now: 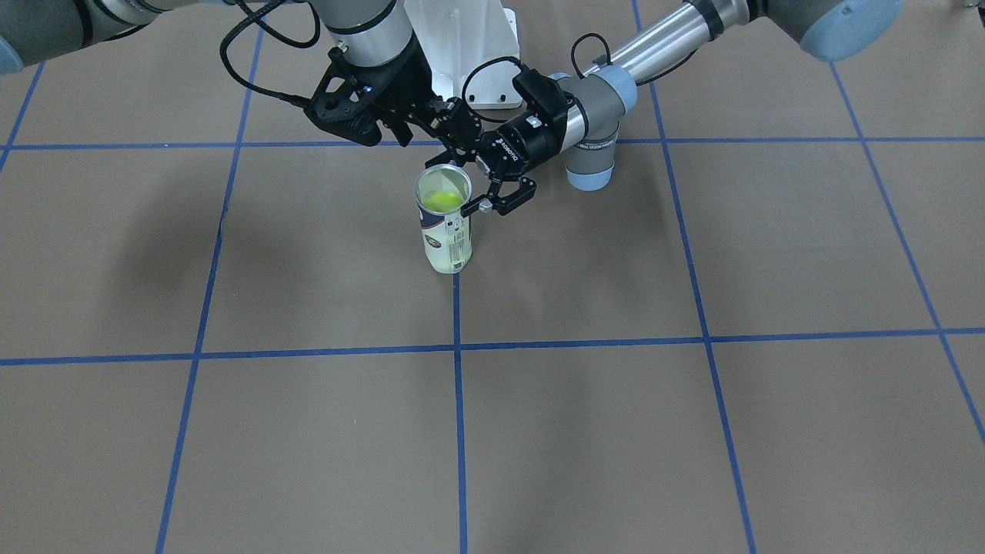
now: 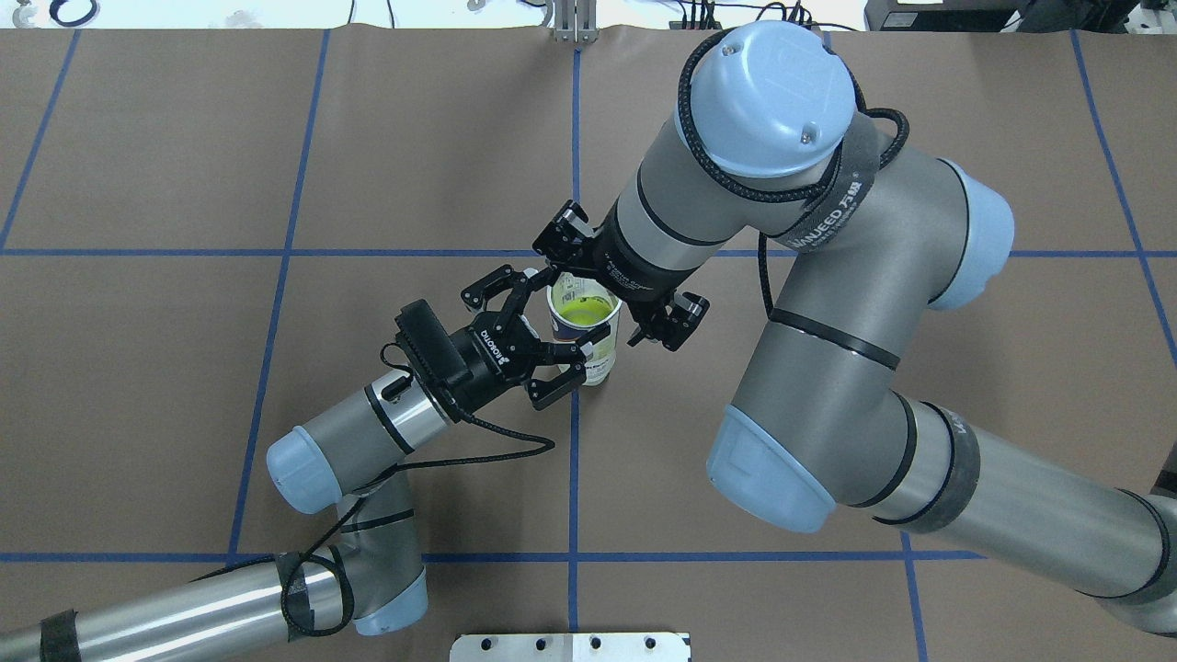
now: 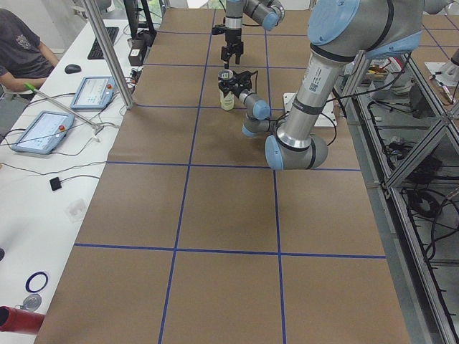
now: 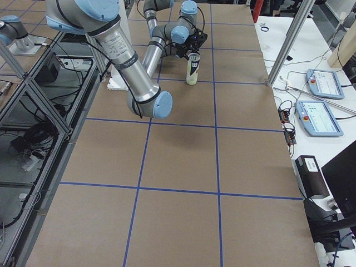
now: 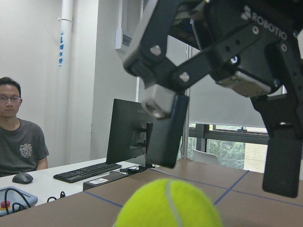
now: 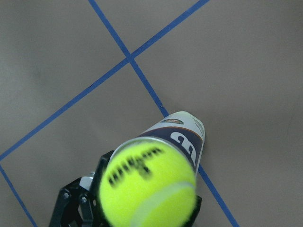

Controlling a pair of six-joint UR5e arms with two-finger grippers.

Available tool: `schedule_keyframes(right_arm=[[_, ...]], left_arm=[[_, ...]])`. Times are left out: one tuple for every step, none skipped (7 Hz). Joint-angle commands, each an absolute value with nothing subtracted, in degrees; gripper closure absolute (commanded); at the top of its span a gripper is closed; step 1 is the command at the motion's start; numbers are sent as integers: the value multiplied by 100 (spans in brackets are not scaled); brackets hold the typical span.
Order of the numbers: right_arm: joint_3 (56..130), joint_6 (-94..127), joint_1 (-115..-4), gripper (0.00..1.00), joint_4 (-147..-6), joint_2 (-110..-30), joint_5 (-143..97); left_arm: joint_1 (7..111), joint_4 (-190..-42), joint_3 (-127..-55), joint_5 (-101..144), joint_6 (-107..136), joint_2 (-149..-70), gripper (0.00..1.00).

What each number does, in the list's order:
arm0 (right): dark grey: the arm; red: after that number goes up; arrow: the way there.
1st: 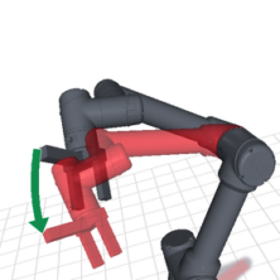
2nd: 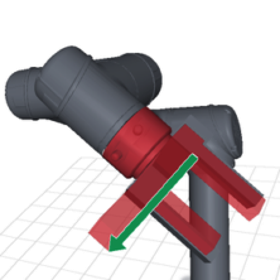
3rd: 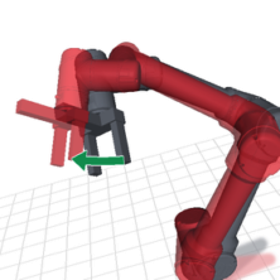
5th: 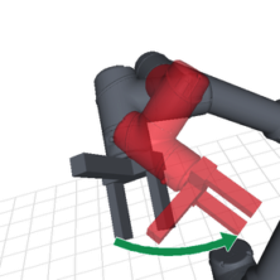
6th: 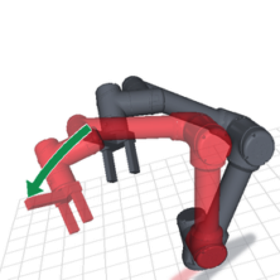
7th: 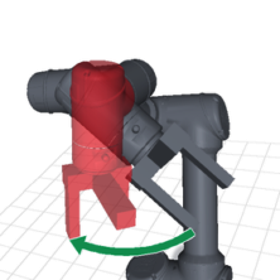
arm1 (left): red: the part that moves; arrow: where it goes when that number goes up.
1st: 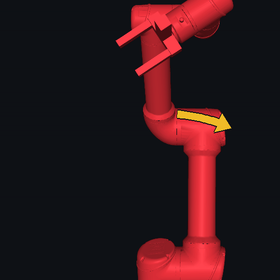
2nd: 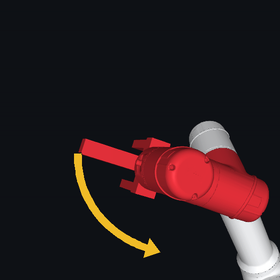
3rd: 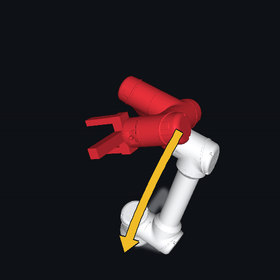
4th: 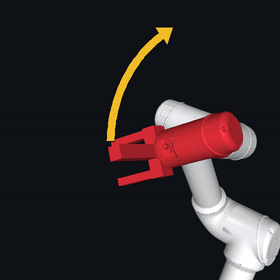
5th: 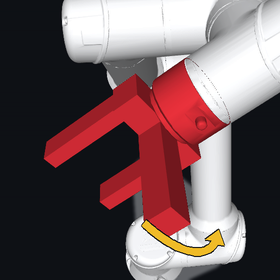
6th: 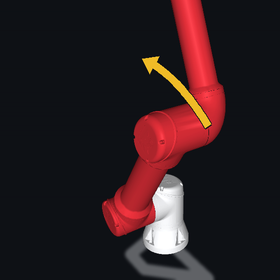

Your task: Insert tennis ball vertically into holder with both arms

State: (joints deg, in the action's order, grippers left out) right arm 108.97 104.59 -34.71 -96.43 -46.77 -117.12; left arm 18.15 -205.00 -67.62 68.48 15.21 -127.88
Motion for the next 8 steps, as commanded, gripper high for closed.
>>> schedule_keyframes(right_arm=[[10898, 10459, -3480, 1, -9642, -4702, -11716], [10907, 10442, -3524, 1, -9642, -4746, -11716], [10916, 10415, -3629, 1, -9633, -4833, -11716], [10933, 10389, -3743, 1, -9615, -4982, -11716], [10934, 10215, -3936, 1, -9520, -5201, -11725], [10968, 9778, -4172, 1, -9458, -5473, -11777], [10977, 9208, -4314, 1, -9440, -5832, -11716], [10969, 8524, -4568, 1, -9439, -6193, -11716]], left_arm=[[1784, -20505, -6785, 6847, 1521, -12797, 10], [1793, -20522, -6829, 6855, 1538, -12788, 9], [1828, -20522, -7003, 6855, 1555, -12745, 9], [1846, -20531, -7266, 6855, 1564, -12544, 9], [1846, -20531, -7956, 6855, 1591, -12046, 9], [1907, -20496, -8537, 6855, 1591, -11563, 9], [2177, -20426, -8647, 6847, 1643, -11445, 10], [2449, -20017, -8640, 6603, 2009, -11339, 12]])
